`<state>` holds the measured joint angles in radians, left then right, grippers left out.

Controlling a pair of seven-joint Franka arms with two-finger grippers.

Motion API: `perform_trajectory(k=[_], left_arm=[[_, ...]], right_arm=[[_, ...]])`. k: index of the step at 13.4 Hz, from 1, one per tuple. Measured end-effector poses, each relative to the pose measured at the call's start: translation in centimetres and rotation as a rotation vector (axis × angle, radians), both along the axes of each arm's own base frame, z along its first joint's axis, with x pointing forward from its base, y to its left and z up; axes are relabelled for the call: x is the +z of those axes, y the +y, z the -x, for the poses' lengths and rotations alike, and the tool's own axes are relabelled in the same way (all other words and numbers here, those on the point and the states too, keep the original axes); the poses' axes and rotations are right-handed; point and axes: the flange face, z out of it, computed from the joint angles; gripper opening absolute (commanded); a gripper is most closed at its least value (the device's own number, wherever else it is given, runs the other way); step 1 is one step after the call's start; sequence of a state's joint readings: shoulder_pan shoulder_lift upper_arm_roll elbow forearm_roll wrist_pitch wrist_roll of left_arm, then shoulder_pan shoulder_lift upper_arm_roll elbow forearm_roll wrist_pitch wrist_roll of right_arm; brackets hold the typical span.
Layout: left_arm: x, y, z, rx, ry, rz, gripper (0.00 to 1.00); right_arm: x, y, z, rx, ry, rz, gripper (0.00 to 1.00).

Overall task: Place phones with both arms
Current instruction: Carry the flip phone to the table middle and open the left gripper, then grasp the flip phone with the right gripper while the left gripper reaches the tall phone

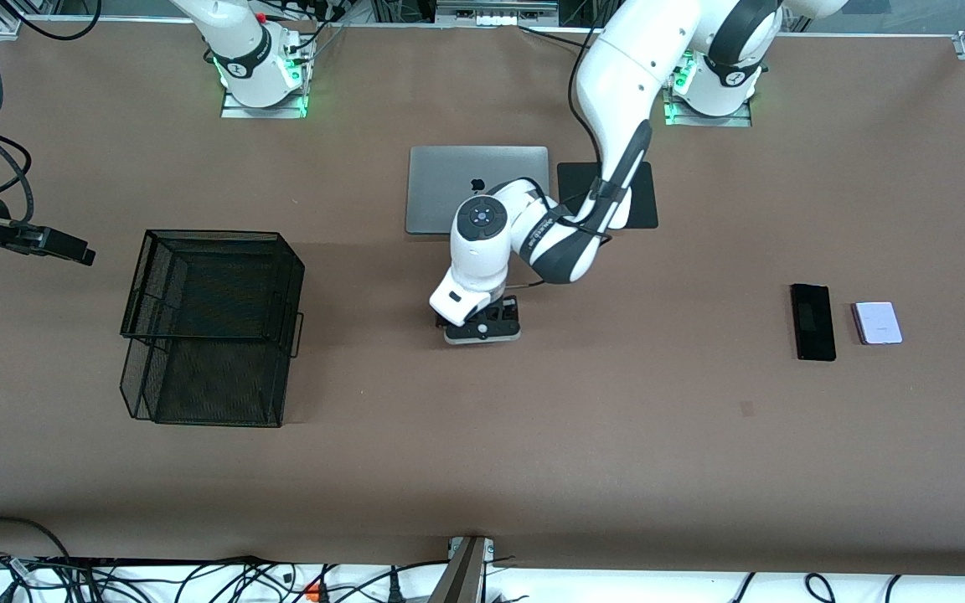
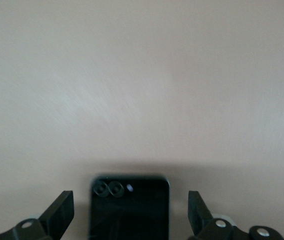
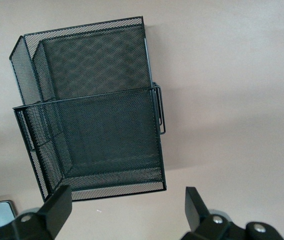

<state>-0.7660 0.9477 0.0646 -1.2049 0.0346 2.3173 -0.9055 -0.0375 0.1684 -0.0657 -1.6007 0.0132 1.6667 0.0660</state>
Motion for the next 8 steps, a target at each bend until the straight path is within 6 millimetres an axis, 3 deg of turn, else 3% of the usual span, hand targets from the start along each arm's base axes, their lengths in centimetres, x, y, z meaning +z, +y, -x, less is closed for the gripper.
perform_trajectory(k=[4, 6, 8], left_arm=[[6.8, 8.3, -4.2, 0.029, 0.103, -0.093, 1.0], [7.7, 12.0, -4.2, -0.009, 0.173, -0.14, 1.0], [7.1, 15.4, -3.1, -0.079, 0.238, -0.176, 1.0]], right_arm=[[-0.2, 1.2, 0.1, 0.021, 0.022, -0.003, 1.0], [-0.7, 5.2, -0.1, 0.08, 0.03, -0.011, 1.0], [-1.8, 12.2, -0.4, 0.13, 0.033, -0.008, 1.0]])
